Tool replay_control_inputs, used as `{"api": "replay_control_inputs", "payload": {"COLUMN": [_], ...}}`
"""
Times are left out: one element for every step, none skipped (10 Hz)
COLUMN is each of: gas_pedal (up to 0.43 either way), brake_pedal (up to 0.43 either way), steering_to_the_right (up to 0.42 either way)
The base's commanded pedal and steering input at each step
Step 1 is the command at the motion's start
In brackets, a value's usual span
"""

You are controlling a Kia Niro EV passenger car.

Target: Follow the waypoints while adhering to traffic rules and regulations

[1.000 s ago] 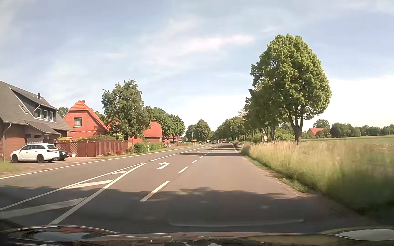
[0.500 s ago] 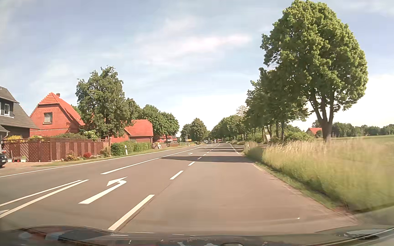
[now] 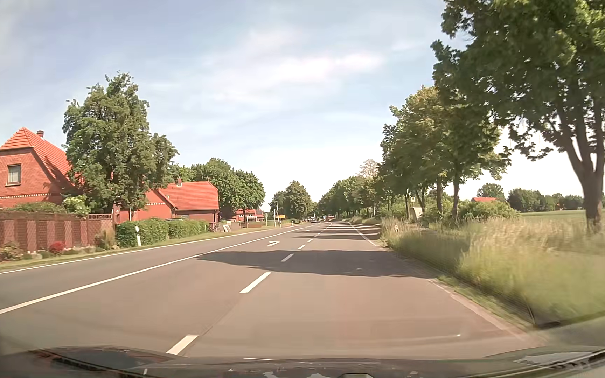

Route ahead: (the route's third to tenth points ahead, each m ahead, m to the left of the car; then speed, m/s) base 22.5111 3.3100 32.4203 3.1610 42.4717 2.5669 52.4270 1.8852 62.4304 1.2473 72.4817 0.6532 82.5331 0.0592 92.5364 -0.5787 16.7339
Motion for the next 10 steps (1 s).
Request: {"api": "replay_control_inputs", "payload": {"gas_pedal": [0.118, 0.118, 0.118, 0.118, 0.118, 0.118, 0.118, 0.118, 0.118, 0.118], "brake_pedal": [0.0, 0.0, 0.0, 0.0, 0.0, 0.0, 0.0, 0.0, 0.0, 0.0], "steering_to_the_right": [0.006, 0.006, 0.005, 0.005, 0.005, 0.005, 0.005, 0.005, 0.005, 0.005]}}
